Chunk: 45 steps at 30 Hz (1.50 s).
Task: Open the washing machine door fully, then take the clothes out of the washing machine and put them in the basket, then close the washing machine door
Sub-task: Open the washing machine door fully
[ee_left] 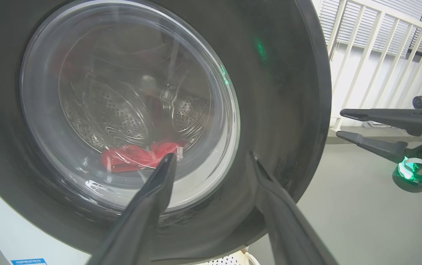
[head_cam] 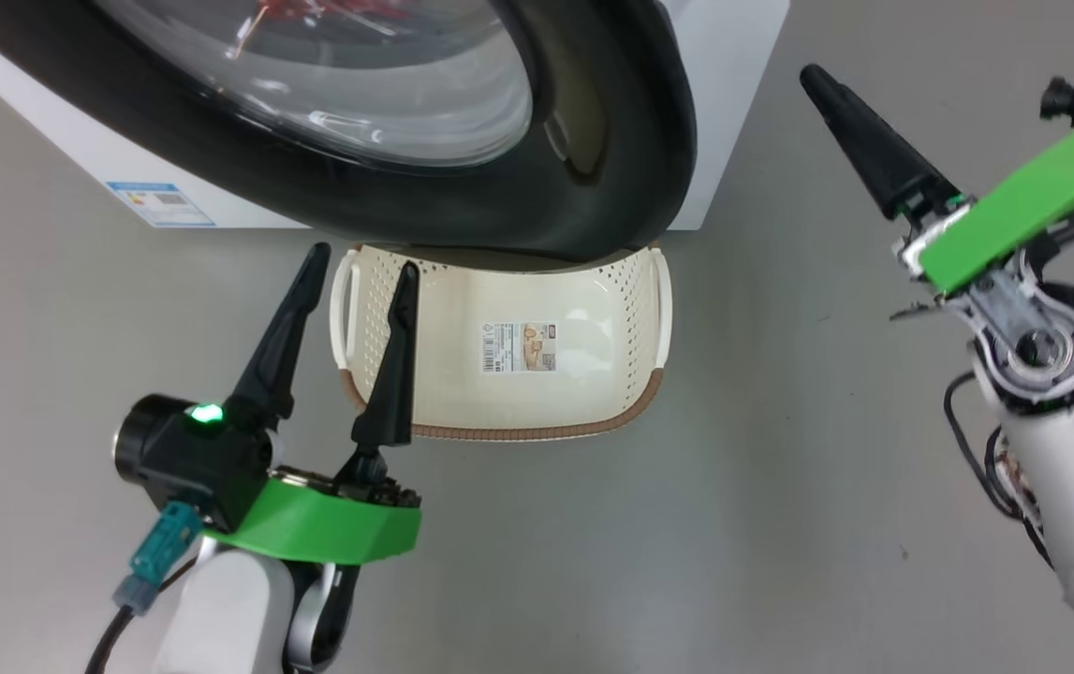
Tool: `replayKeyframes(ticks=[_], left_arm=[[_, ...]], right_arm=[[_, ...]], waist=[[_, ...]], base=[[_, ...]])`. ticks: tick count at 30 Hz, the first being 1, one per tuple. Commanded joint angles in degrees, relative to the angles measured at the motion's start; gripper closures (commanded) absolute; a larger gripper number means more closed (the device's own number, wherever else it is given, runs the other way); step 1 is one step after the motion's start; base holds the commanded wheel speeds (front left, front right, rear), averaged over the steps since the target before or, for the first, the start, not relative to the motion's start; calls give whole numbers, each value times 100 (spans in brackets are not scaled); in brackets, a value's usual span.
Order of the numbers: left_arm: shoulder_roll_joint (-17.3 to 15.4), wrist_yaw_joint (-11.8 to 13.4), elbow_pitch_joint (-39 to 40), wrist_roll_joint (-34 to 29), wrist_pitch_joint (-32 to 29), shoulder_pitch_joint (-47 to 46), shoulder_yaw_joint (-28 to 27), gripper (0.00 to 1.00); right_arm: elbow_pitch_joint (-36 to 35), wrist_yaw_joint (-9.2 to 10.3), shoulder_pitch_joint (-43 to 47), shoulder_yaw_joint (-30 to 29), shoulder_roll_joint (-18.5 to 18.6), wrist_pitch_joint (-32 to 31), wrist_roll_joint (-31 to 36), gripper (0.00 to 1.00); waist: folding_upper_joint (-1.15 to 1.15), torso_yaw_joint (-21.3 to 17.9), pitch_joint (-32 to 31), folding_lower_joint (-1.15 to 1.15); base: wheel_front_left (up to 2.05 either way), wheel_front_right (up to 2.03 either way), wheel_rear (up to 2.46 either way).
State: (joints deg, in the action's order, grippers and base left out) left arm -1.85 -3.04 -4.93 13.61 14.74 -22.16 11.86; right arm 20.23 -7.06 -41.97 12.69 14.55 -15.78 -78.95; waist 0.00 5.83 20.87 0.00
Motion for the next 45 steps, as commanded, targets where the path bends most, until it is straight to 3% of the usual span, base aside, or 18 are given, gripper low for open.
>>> replayKeyframes(ticks=[1,8,15,19,24,30,37,45], left_arm=[[-103,-11,143,-80,26,0,-211,0],[-103,-12,203,-130,26,12,-357,0],[-103,57,325,-132,26,67,-442,0],[-103,97,375,-153,26,119,-455,0],[-103,114,442,-167,26,159,-480,0],[-103,118,467,-148,26,176,-481,0],[-103,128,509,-143,26,202,-476,0],[-103,122,533,-165,26,231,-442,0]], right_arm=[[-335,-43,232,126,66,329,232,0],[-536,-43,792,643,467,1939,1651,0],[-204,-43,1047,763,435,2968,3127,0],[-218,-43,1257,406,191,3068,3974,0],[-803,-43,1645,-332,-300,3076,5022,0],[-1445,-43,2116,-846,-758,3077,5625,0],[-1957,-43,2560,-901,-960,3077,6003,0],[-2058,-43,2762,-833,-964,3078,6103,0]], waist=[[0,-67,14,0],[0,-243,34,0],[0,-310,-16,0],[0,-313,-48,0],[0,-320,-43,0],[0,-316,-44,0],[0,-346,-29,0],[0,-330,-16,0]], base=[[0,0,0],[0,0,0],[0,0,0],[0,0,0],[0,0,0],[0,0,0],[0,0,0],[0,0,0]])
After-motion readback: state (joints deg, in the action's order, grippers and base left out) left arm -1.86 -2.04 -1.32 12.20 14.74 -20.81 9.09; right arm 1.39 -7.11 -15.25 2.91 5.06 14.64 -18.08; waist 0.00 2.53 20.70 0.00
